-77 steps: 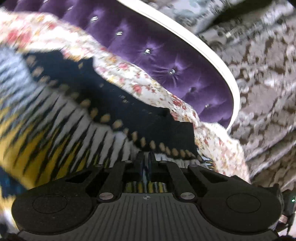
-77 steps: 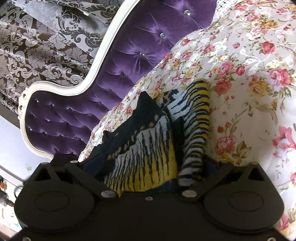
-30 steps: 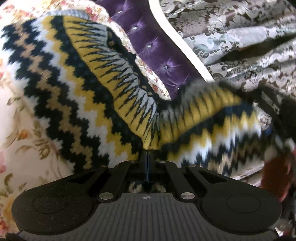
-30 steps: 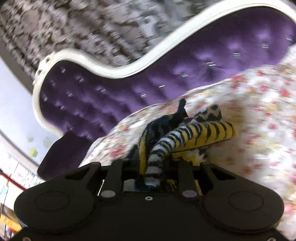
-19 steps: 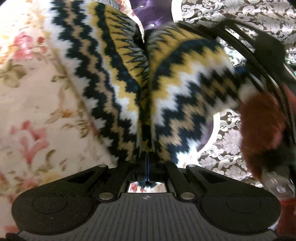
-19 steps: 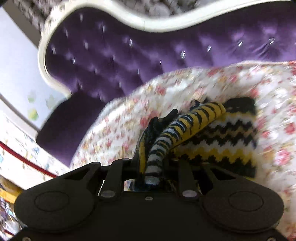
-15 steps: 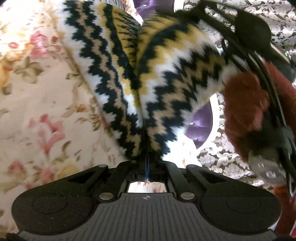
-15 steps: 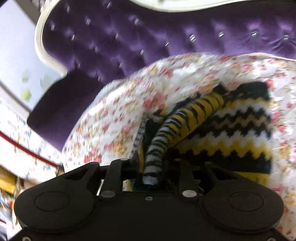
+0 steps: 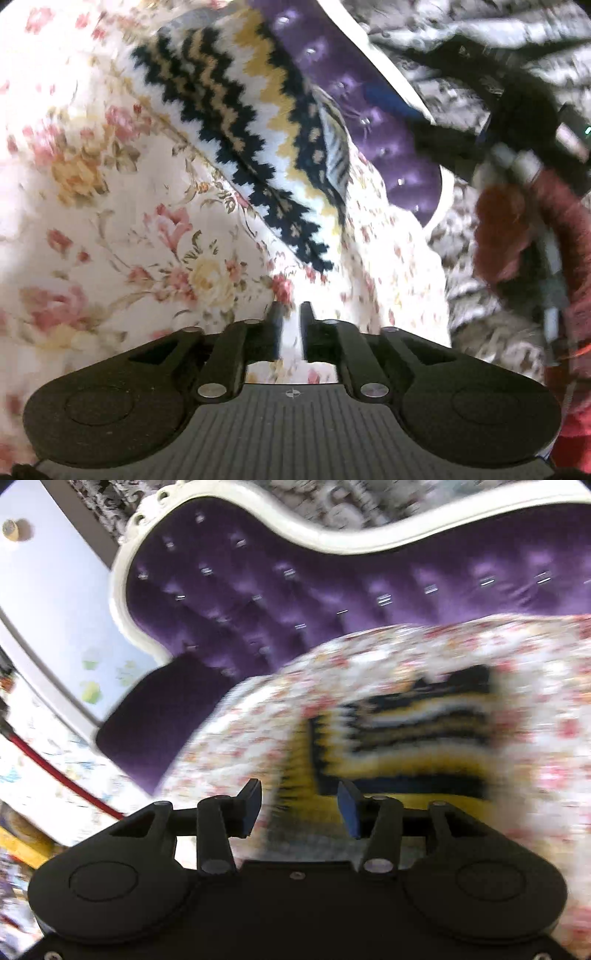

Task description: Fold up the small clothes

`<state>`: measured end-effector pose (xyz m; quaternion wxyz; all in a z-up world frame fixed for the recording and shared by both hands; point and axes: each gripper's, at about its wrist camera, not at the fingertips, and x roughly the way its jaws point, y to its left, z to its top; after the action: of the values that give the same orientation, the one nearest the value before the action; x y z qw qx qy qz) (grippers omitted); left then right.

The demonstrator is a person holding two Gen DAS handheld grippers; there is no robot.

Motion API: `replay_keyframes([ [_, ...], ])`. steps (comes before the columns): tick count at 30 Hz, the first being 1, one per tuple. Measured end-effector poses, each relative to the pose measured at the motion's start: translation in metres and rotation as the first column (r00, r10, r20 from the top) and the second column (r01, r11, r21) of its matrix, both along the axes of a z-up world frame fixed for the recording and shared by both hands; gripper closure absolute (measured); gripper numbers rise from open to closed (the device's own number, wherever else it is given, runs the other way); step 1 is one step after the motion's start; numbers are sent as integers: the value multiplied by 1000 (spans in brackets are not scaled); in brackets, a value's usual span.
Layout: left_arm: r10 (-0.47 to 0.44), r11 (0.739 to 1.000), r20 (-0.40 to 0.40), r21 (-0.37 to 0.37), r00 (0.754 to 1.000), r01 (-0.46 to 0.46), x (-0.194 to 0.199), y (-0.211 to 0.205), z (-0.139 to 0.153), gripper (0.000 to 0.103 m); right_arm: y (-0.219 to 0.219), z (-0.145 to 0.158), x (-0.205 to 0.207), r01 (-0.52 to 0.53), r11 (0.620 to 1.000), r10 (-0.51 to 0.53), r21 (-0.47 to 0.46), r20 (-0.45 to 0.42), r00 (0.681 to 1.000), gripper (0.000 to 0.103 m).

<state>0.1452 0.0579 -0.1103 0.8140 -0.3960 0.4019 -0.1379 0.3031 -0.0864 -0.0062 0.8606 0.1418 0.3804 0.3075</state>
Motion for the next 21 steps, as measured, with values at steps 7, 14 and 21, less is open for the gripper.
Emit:
replay_keyframes([
  [7, 21, 988, 182, 145, 983, -48, -8, 33, 54, 55, -33, -18, -46, 98, 979, -67, -180, 173, 983, 35],
  [14, 52, 950, 306, 278, 951, -141, 28, 60, 94, 24, -11, -25, -90, 95, 959, 14, -268, 375, 927, 18],
  [21, -28, 948, 169, 316, 985, -28, 94, 78, 73, 21, 47, -35, -116, 29, 916, 200, -400, 519, 831, 13],
])
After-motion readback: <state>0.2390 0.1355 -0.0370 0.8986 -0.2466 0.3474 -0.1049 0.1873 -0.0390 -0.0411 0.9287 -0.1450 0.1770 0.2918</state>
